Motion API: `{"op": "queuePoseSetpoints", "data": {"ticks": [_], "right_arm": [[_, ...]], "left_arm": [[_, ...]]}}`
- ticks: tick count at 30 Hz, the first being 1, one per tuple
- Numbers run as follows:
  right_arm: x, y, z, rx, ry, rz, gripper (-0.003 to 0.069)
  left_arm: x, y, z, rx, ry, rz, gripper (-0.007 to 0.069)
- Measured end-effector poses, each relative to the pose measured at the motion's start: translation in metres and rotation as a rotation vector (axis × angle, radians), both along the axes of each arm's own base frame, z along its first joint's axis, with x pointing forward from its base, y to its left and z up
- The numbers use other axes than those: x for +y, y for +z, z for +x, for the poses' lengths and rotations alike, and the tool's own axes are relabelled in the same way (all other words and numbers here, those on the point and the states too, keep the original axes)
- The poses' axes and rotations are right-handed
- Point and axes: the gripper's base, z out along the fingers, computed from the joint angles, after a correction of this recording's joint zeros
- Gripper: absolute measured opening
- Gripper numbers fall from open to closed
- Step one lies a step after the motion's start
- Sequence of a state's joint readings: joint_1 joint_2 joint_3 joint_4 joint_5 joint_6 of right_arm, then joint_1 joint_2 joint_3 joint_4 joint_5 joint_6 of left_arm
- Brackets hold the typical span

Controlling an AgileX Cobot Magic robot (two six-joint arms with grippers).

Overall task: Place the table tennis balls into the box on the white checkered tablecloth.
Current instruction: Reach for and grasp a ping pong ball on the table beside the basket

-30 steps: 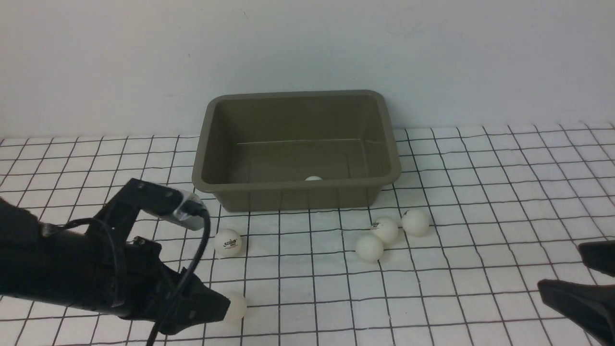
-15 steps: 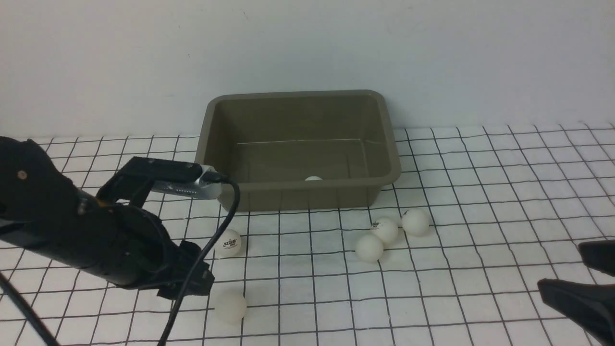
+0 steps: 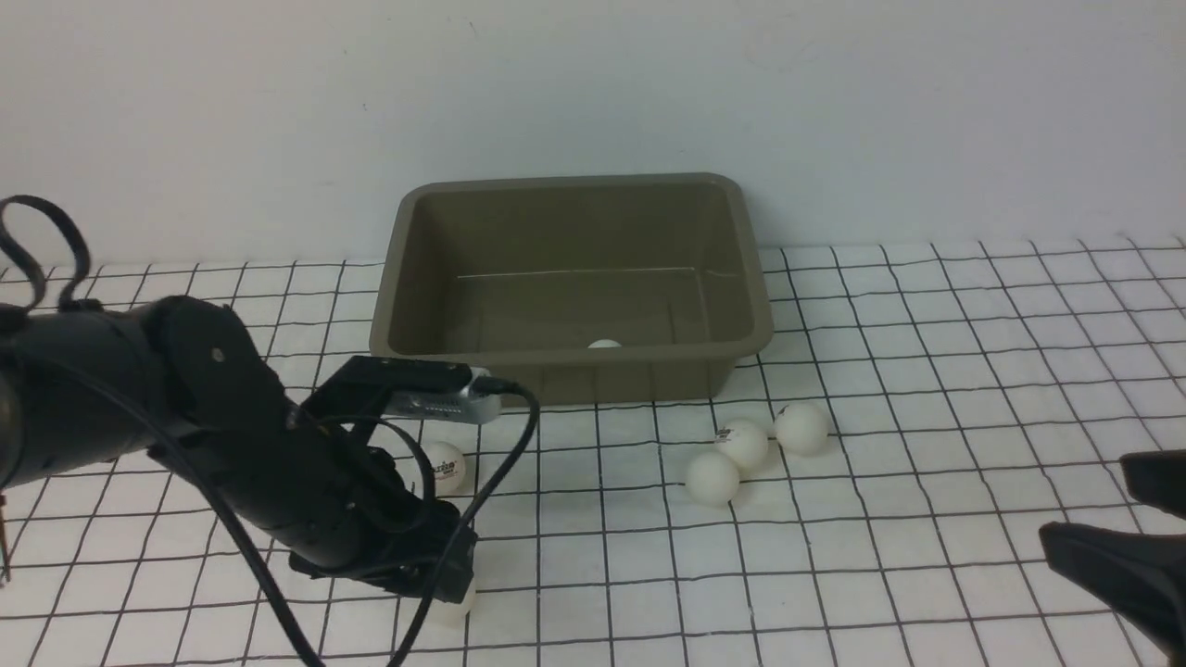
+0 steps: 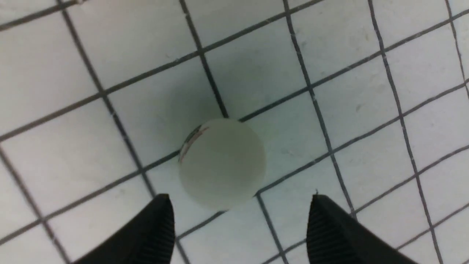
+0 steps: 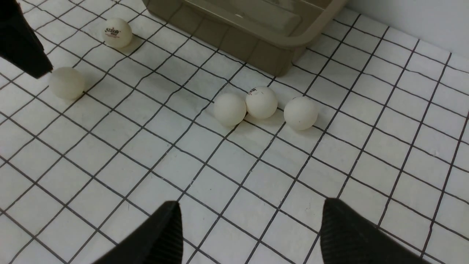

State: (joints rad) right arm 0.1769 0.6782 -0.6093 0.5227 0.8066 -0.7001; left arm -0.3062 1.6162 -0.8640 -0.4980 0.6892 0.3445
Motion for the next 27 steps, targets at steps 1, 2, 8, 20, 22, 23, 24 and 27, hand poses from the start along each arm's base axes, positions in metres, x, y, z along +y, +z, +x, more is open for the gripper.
{"op": "queuePoseSetpoints", "data": {"ticks": [1,2,8,20,22,23,24,27], "right_arm": [[0.000,0.000,0.000,-0.002,-0.001,0.000,0.0461],[0.000,0.000,0.000,-0.002,-0.001,0.000,0.0461],[0.000,0.000,0.000,-0.002,-0.001,0.000,0.0461],[0.000,0.000,0.000,-0.002,0.000,0.000,0.0461],[0.000,0.000,0.000,-0.002,0.000,0.000,0.0461],[0.000,0.000,0.000,-0.002,0.000,0.000,0.0461],[0.000,0.000,0.000,-0.003,0.000,-0.001,0.0461],[0.000,0.000,0.000,-0.003,0.000,-0.003,0.0461]], "left_arm": [[-0.008,-0.004,0.002,-0.020,-0.011,0.003,0.0438],[-0.010,-0.004,0.002,-0.024,-0.011,0.002,0.0438],[-0.015,-0.012,0.007,-0.026,0.034,0.011,0.0438],[-0.015,-0.026,0.013,-0.018,0.068,0.025,0.0438],[-0.015,-0.030,0.013,-0.008,0.069,0.030,0.0436],[-0.015,-0.034,0.014,0.003,0.070,0.036,0.0428],[-0.016,-0.037,0.015,0.006,0.072,0.039,0.0395],[-0.016,-0.037,0.016,-0.009,0.077,0.039,0.0349]]}}
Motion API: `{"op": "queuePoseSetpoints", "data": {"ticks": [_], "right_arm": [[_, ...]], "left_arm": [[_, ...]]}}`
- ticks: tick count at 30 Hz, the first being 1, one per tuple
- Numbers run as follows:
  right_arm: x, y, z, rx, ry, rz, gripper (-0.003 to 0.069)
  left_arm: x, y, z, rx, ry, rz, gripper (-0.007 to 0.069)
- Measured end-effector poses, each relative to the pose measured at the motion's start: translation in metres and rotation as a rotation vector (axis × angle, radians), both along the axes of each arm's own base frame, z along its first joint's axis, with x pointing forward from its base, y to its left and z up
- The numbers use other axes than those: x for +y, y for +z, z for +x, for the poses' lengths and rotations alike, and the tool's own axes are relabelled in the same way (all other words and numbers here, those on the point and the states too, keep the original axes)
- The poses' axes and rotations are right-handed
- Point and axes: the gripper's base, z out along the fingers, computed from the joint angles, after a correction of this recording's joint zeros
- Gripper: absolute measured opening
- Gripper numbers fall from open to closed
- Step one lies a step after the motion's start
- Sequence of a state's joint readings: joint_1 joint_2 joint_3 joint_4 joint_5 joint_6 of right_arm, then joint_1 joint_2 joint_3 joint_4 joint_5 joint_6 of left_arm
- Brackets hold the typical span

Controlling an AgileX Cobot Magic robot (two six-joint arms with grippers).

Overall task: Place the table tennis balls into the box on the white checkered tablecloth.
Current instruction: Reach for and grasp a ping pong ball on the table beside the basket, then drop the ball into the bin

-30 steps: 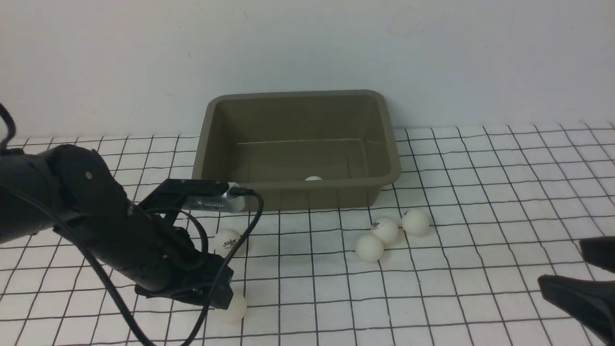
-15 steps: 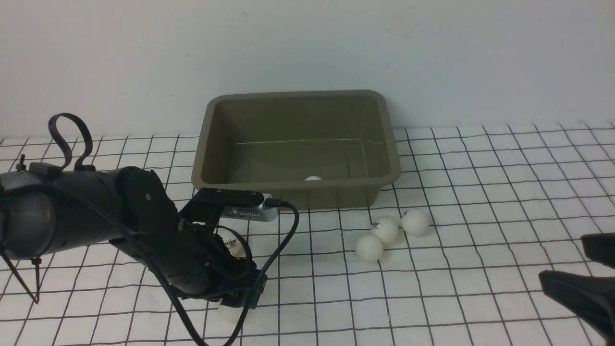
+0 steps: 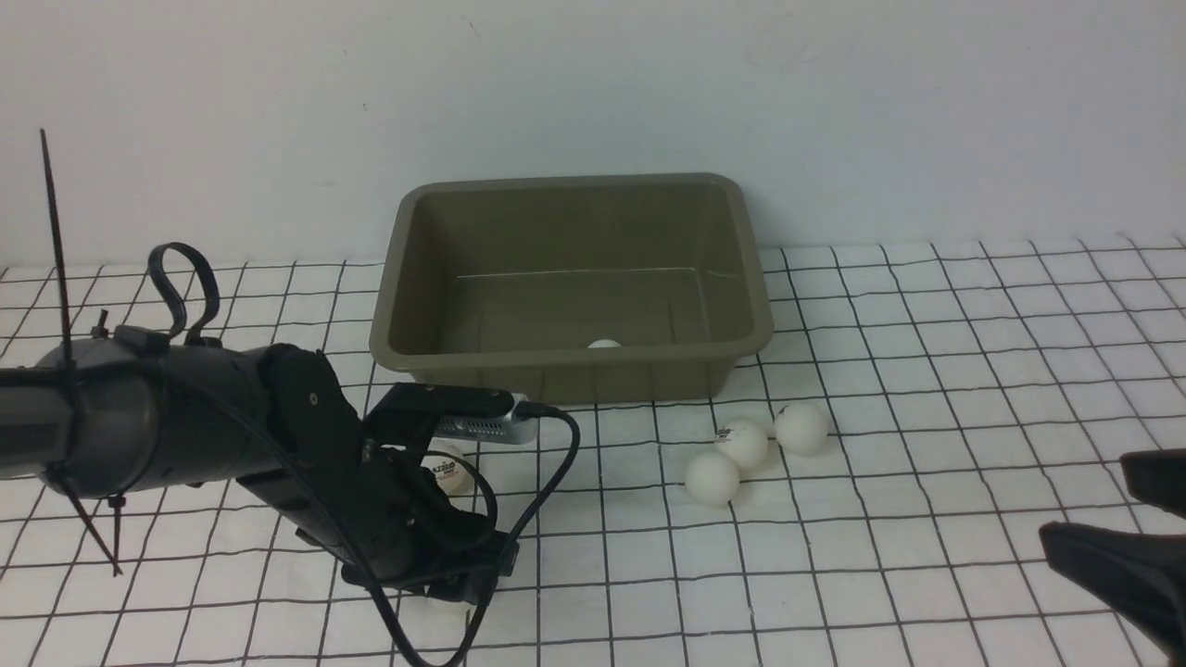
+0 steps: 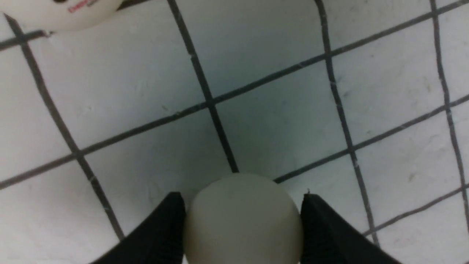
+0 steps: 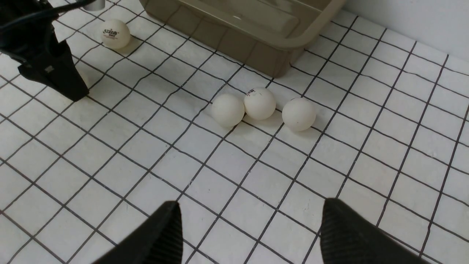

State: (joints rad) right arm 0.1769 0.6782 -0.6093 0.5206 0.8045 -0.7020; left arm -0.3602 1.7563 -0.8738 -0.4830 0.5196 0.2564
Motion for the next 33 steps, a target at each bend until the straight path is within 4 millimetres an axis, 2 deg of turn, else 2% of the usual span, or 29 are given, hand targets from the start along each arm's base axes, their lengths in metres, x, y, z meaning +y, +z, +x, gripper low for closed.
{"op": "queuePoseSetpoints", "data": {"ticks": [4,9,10,12,16,17,18,19,22,25,28,29,30,33], "right_arm": [[0.000,-0.001,-0.001,0.011,0.005,0.000,0.0461],[0.000,-0.001,-0.001,0.017,0.008,-0.001,0.0461],[0.000,-0.001,-0.001,0.017,0.009,-0.001,0.0461],[0.001,-0.002,-0.002,0.024,0.013,-0.003,0.0461],[0.001,-0.003,-0.003,0.046,0.025,-0.006,0.0461],[0.001,-0.003,-0.004,0.049,0.026,-0.006,0.0461],[0.002,-0.004,-0.004,0.058,0.031,-0.005,0.0461],[0.002,-0.004,-0.005,0.062,0.033,-0.004,0.0461],[0.002,-0.004,-0.005,0.069,0.037,-0.002,0.0461],[0.002,-0.004,-0.005,0.070,0.038,0.002,0.0461],[0.003,-0.004,-0.005,0.065,0.046,-0.003,0.0461],[0.003,-0.004,-0.005,0.063,0.049,-0.003,0.0461],[0.003,-0.004,-0.005,0.062,0.052,-0.003,0.0461],[0.003,-0.004,-0.005,0.061,0.053,-0.004,0.0461]], "left_arm": [[0.000,0.012,-0.001,-0.050,-0.028,-0.007,0.0350],[0.000,0.065,0.002,-0.266,-0.096,-0.044,0.0350],[-0.001,0.082,0.009,-0.367,-0.109,-0.047,0.0350],[-0.001,0.100,0.020,-0.496,-0.109,-0.044,0.0350],[0.001,0.118,0.054,-0.656,-0.108,-0.010,0.0350],[0.001,0.118,0.056,-0.659,-0.111,-0.007,0.0350],[-0.002,0.116,0.077,-0.685,-0.134,0.018,0.0350],[-0.005,0.110,0.095,-0.682,-0.173,0.039,0.0350],[-0.016,0.093,0.125,-0.604,-0.270,0.043,0.0382],[-0.024,0.095,0.135,-0.496,-0.257,-0.027,0.0493],[-0.019,0.124,0.131,-0.387,-0.237,-0.060,0.0541],[-0.014,0.141,0.127,-0.374,-0.238,-0.051,0.0539],[-0.010,0.147,0.124,-0.354,-0.237,-0.043,0.0531],[0.006,0.181,0.107,-0.340,-0.227,-0.032,0.0479]]}}
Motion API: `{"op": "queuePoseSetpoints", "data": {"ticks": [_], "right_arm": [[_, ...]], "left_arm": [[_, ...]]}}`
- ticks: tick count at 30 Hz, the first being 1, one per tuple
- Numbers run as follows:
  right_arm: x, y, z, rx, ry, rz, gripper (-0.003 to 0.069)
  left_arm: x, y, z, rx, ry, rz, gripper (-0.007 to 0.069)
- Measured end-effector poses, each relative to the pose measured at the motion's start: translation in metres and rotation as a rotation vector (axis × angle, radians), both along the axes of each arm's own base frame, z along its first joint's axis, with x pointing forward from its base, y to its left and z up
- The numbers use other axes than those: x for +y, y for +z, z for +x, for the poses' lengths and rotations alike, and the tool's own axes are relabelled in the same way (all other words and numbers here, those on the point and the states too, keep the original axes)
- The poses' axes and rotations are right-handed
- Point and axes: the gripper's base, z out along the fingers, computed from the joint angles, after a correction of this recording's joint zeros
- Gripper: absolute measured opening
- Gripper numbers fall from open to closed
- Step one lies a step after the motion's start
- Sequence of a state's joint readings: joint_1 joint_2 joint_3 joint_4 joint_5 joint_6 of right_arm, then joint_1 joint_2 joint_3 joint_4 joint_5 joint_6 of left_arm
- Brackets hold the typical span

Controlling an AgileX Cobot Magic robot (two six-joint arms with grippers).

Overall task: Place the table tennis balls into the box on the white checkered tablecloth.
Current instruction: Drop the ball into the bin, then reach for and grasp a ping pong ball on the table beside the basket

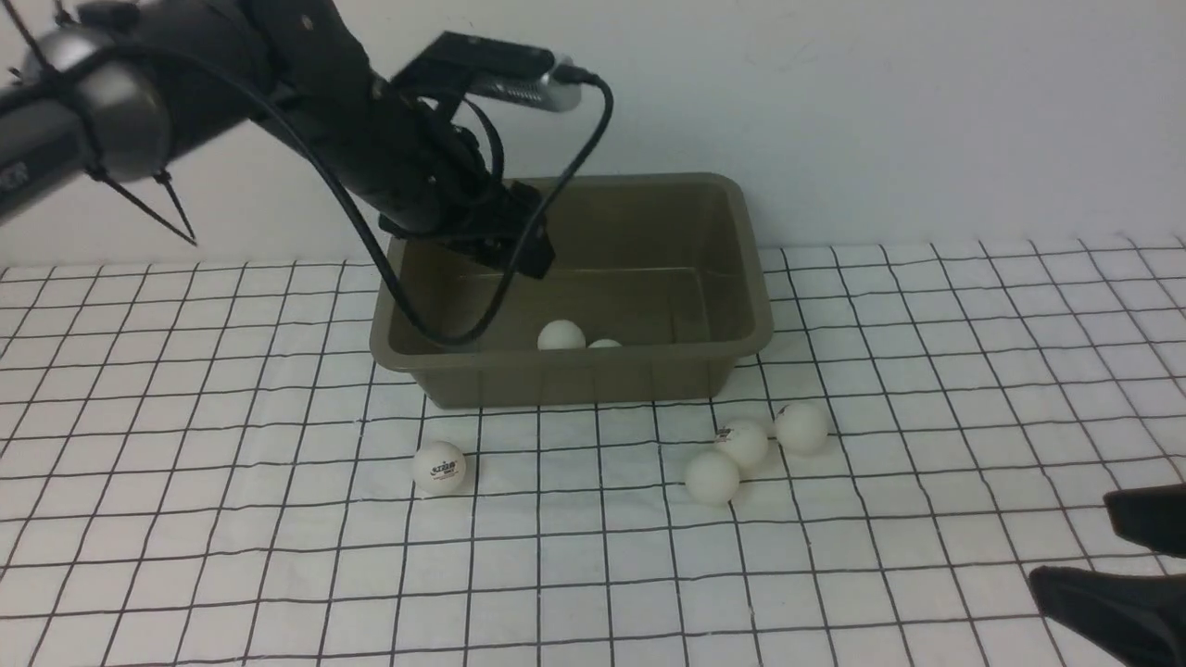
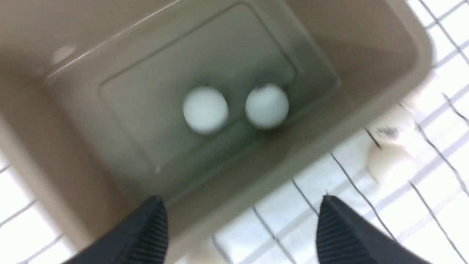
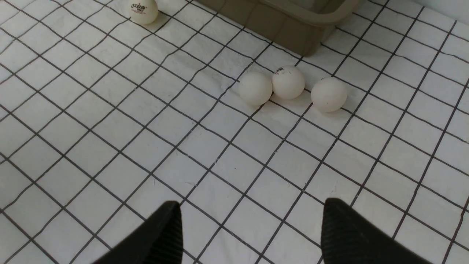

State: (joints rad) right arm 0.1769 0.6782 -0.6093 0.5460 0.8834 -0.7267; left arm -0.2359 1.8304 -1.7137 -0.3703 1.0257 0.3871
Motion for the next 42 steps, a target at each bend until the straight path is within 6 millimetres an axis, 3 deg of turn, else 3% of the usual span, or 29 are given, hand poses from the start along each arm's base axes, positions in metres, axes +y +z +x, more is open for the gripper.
{"op": "queuePoseSetpoints", "data": {"ticks": [5,8,11,15,22,28,29,33,39,42], "right_arm": [[0.000,0.000,0.000,0.000,0.000,0.000,0.0461],[0.000,0.000,0.000,0.000,0.002,0.007,0.0461],[0.001,0.001,0.000,-0.003,0.010,0.016,0.0461],[0.003,0.002,-0.001,-0.004,0.016,0.032,0.0461],[0.003,0.002,-0.001,-0.005,0.018,0.033,0.0461],[0.003,0.002,-0.001,-0.001,0.020,0.032,0.0461],[0.003,0.002,-0.001,-0.002,0.020,0.032,0.0461],[0.003,0.001,-0.001,0.002,0.024,0.030,0.0461],[0.003,0.001,-0.001,-0.005,0.035,0.019,0.0461],[0.003,0.001,-0.001,-0.005,0.037,0.018,0.0461]], "left_arm": [[0.025,0.063,-0.045,-0.065,0.025,-0.004,0.0368],[0.039,0.089,-0.072,-0.097,0.051,0.027,0.0329],[0.051,0.107,-0.099,-0.148,0.098,0.055,0.0311],[0.059,0.106,-0.130,-0.207,0.137,0.042,0.0309],[0.065,0.062,-0.156,-0.286,0.206,-0.014,0.0309],[0.067,0.010,-0.161,-0.335,0.288,-0.085,0.0309],[0.068,-0.008,-0.162,-0.330,0.308,-0.095,0.0309],[0.070,-0.068,-0.155,-0.299,0.364,-0.076,0.0309],[0.055,-0.098,-0.137,-0.267,0.259,0.003,0.0333],[0.043,-0.113,-0.128,-0.243,0.200,0.036,0.0393]]}}
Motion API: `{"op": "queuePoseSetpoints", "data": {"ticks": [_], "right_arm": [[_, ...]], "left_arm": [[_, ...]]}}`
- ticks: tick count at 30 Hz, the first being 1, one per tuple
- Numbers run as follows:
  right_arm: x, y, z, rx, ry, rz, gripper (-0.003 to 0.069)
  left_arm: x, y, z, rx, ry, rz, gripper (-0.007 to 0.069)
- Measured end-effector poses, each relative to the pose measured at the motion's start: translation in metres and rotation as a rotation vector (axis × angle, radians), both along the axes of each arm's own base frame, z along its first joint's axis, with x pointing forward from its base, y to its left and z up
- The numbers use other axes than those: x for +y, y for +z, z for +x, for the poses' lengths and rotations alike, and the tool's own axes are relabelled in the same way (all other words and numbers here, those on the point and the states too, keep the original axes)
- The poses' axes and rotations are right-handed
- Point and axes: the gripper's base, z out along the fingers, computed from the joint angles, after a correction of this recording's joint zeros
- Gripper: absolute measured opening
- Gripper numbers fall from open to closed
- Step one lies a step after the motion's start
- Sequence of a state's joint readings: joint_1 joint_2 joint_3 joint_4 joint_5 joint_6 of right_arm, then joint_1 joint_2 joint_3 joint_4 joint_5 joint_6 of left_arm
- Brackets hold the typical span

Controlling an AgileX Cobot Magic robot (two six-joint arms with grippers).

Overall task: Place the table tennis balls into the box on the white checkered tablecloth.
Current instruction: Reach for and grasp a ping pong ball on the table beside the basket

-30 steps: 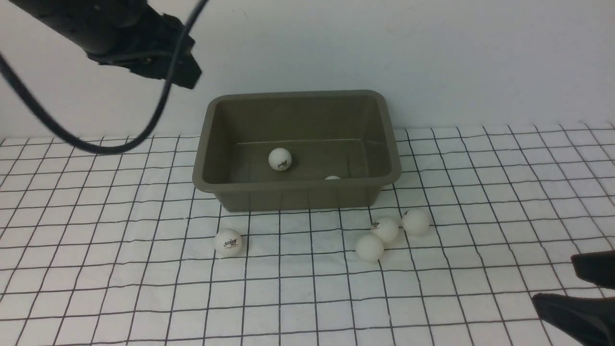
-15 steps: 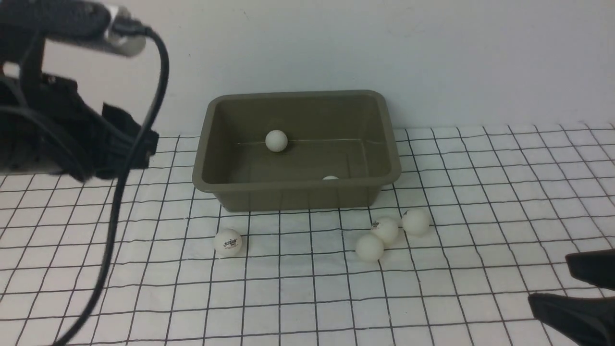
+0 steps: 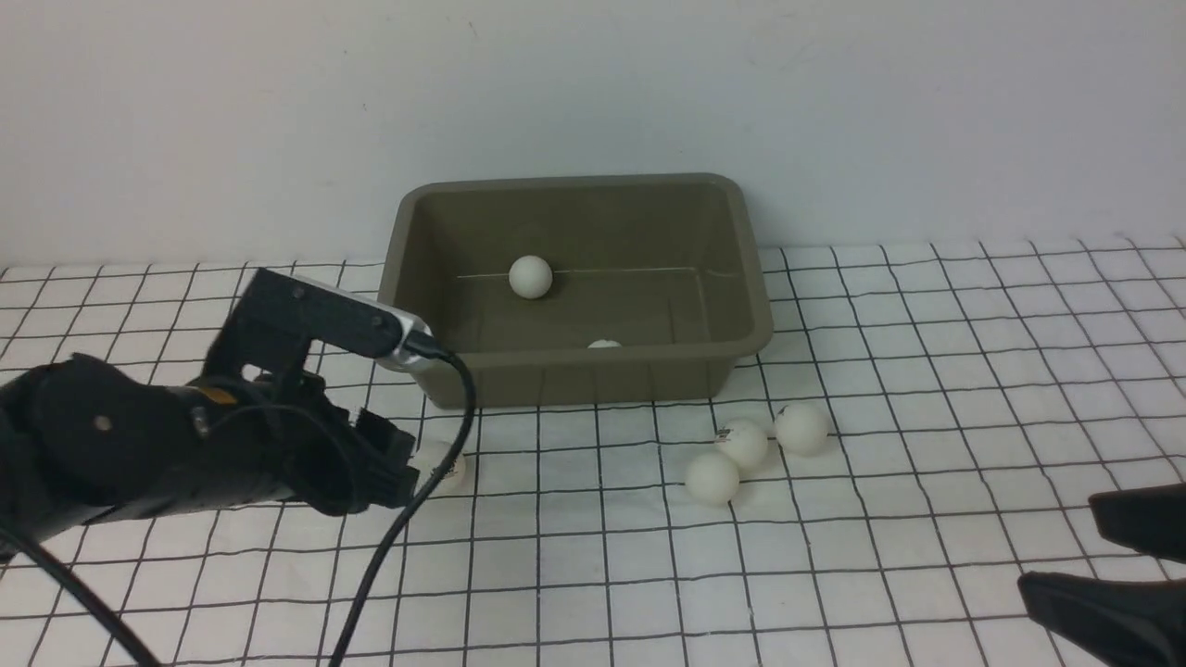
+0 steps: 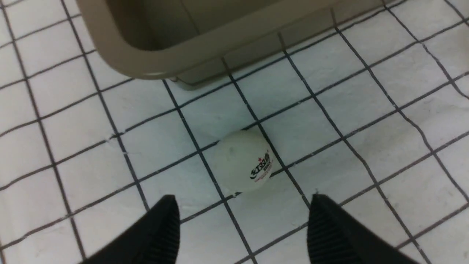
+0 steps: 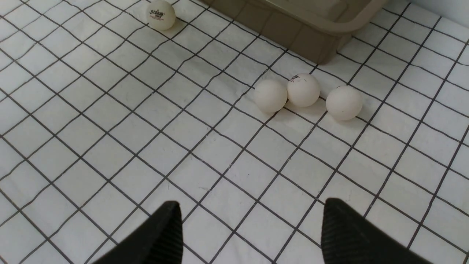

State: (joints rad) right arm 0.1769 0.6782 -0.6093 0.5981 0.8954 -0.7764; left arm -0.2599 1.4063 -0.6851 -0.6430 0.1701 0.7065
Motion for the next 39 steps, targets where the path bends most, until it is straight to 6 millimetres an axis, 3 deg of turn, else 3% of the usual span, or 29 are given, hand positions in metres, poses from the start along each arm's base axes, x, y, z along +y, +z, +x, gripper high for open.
{"op": "queuePoseSetpoints", "data": {"ticks": [3,6,24,27,32,36,39], "right_arm": [[0.000,0.000,-0.001,0.007,0.006,-0.002,0.0461],[0.000,-0.001,-0.001,0.008,0.006,-0.002,0.0461],[0.000,-0.001,-0.001,0.011,0.009,-0.003,0.0461],[0.000,-0.001,-0.001,0.014,0.011,-0.004,0.0461],[0.000,-0.001,-0.001,0.016,0.012,-0.004,0.0461],[0.000,-0.001,-0.001,0.016,0.012,-0.004,0.0461],[0.000,-0.001,-0.001,0.016,0.012,-0.004,0.0461]], "left_arm": [[-0.005,-0.016,0.011,0.035,0.009,0.005,0.0494],[-0.006,-0.025,0.017,0.052,0.022,0.008,0.0534],[-0.026,-0.060,0.055,0.123,0.016,0.026,0.0542],[-0.028,-0.068,0.060,0.148,0.035,0.014,0.0523],[-0.028,-0.080,0.061,0.190,0.055,0.005,0.0353],[-0.029,-0.076,0.060,0.189,0.057,-0.009,0.0346],[-0.034,-0.057,0.055,0.166,0.022,-0.041,0.0346]]}}
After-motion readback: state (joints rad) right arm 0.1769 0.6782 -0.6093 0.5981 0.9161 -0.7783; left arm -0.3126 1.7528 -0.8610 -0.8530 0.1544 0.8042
